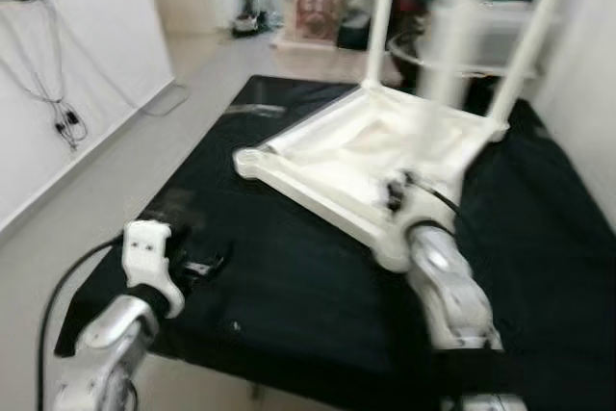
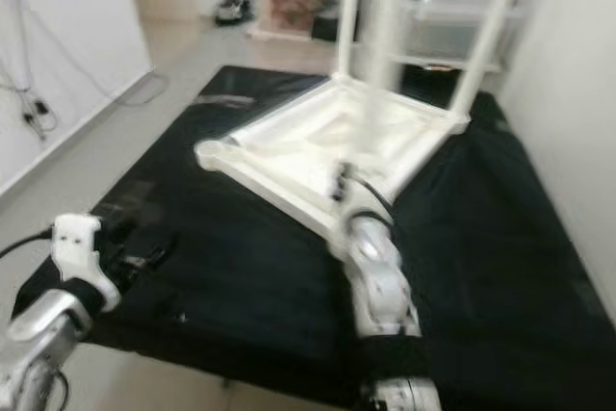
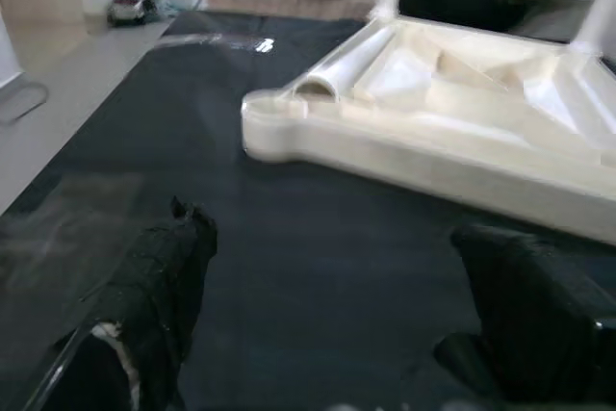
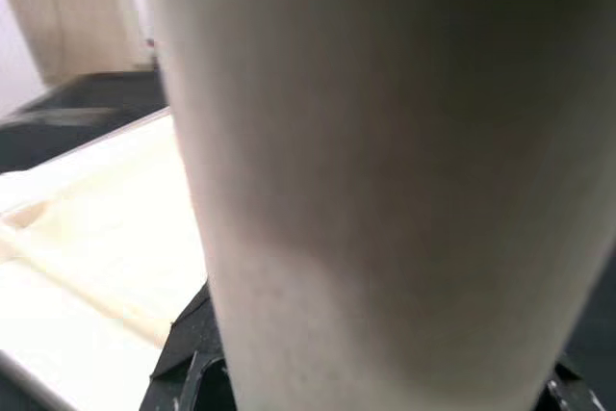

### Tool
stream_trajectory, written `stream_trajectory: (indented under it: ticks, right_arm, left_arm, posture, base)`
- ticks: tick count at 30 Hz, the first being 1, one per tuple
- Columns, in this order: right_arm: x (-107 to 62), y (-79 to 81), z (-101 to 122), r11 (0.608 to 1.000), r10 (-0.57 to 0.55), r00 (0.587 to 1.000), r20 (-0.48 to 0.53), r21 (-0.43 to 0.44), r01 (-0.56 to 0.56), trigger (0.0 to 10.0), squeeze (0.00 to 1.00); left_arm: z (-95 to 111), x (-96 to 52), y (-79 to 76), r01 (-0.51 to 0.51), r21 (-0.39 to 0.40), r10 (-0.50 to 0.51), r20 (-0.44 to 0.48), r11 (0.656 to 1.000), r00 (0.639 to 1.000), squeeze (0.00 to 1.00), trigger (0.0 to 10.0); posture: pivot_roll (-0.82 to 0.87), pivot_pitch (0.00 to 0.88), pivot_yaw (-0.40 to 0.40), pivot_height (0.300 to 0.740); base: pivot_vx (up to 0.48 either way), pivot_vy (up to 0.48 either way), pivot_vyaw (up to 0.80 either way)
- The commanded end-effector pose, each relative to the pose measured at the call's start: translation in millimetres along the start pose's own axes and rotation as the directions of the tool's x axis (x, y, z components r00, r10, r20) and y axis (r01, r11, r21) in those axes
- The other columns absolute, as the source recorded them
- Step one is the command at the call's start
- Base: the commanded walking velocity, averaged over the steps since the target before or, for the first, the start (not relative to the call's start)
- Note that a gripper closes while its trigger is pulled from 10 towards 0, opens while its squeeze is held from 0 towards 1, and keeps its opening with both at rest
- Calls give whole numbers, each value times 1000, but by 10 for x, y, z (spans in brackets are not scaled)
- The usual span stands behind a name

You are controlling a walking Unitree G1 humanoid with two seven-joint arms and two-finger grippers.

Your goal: Building children table

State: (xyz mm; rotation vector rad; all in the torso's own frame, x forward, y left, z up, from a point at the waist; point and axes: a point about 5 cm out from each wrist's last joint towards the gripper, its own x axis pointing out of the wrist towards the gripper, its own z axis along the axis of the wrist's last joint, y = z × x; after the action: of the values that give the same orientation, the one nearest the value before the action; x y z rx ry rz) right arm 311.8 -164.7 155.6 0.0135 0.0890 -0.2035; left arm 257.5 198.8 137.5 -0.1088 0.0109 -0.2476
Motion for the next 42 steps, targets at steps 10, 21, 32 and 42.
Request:
stream_trajectory:
  ticks: [10,21,32,42]
  right_arm:
    - [-60,602,576,695,701,683,205,18,-719,10000,0]
    - [-67,1020,362,274,961,274,21,-173,-946,0,0]
    - [259,330,-160,1000,11,991,-133,2,-11,0,0]
    - [-103,539,394,820,561,806,190,6,-572,10000,1000]
  left_arm:
    - [-27,11,-41,43,-4,-43,-21,999,999,0,10000]
    - [-62,-2,-38,43,1,-43,-28,999,999,0,10000]
    - [-56,11,-37,52,0,-52,-37,999,998,0,10000]
    - [-36,29,-39,51,-9,-51,-20,999,999,0,10000]
  posture:
    - [2,0,26,740]
    - [32,0,24,740]
    - [3,0,41,740]
    - [-19,0,52,740]
  base:
    - [0,0,0]
    - [0,0,0]
    - [0,0,0]
    - [0,0,0]
